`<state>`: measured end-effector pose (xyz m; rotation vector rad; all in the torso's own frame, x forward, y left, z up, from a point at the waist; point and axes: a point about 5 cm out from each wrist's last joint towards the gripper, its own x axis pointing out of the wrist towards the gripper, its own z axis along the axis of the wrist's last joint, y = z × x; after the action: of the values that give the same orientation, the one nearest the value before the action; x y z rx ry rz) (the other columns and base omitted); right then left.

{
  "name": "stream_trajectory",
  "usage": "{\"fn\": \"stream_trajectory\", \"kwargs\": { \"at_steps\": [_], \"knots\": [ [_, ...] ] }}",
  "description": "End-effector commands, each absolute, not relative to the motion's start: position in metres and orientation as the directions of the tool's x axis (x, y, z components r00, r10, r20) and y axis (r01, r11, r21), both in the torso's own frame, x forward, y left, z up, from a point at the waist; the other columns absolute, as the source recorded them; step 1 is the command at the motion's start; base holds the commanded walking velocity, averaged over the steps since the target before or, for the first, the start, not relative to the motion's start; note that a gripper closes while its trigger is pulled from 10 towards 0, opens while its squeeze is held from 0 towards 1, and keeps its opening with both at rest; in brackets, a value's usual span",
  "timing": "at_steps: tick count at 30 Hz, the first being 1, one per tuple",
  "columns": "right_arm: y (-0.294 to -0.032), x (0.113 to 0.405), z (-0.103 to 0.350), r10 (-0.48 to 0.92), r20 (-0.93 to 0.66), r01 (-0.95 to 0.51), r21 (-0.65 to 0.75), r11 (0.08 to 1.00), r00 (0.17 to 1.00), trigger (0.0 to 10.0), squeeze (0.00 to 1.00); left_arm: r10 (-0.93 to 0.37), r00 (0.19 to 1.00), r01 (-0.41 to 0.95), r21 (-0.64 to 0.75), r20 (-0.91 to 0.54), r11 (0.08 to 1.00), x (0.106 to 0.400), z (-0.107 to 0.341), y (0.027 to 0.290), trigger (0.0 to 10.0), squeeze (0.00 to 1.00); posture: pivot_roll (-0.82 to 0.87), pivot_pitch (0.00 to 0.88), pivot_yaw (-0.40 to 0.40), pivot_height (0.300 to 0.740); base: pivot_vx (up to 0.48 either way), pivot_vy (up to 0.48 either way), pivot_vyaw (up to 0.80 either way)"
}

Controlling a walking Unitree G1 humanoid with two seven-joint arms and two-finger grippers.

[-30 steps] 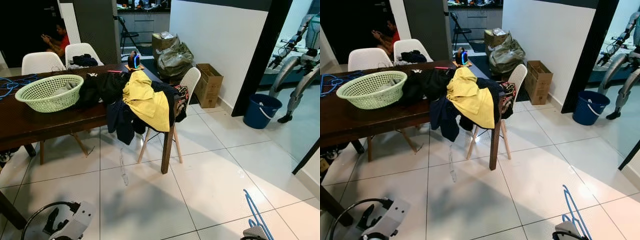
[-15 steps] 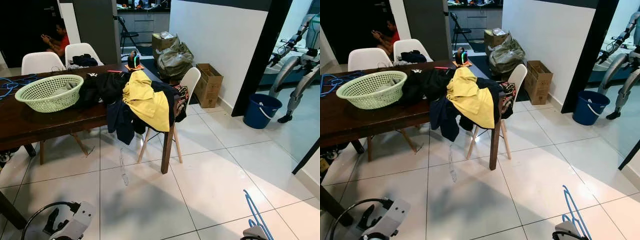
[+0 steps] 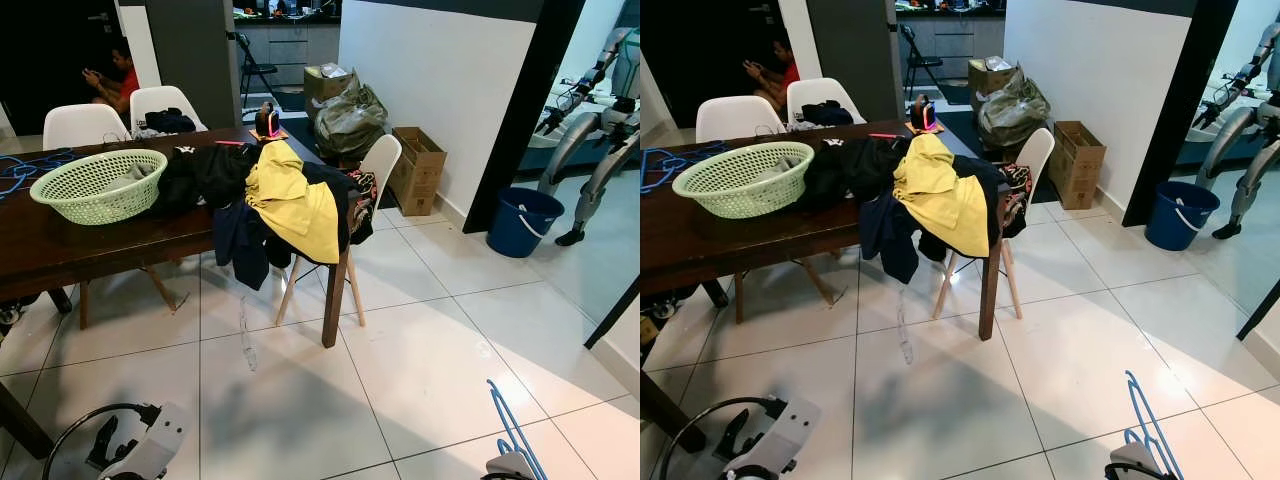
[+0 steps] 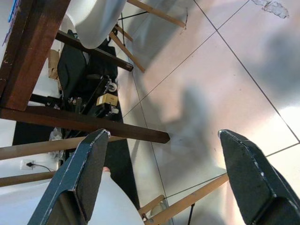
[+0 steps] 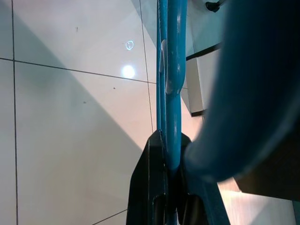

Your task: Hang hanger

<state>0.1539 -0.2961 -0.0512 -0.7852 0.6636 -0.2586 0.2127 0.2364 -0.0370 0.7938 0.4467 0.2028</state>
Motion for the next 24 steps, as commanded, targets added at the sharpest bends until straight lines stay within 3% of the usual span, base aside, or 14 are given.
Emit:
{"fn": "stream_trajectory", "kwargs": {
  "at_steps": [1, 24],
  "knots": [
    [-0.2982, 0.1509, -0.0517, -0.462, -0.457, -0.013, -0.722, 0.692, 0.76, 10.0, 0.0, 0.337, 0.884, 0.002, 0.726, -0.322, 0.688, 0.2109, -0.0389, 0.2362, 10.0, 0.0, 0.01, 0.0, -0.021, 0.74, 0.0, 0.0, 0.0],
    [-0.2977, 0.149, -0.0524, -0.462, -0.457, -0.013, -0.722, 0.692, 0.76, 10.0, 0.0, 0.338, 0.885, 0.002, 0.726, -0.322, 0.687, 0.2087, -0.0394, 0.2374, 10.0, 0.0, 0.02, 0.0, -0.025, 0.74, 0.0, 0.0, 0.0]
  ]
}}
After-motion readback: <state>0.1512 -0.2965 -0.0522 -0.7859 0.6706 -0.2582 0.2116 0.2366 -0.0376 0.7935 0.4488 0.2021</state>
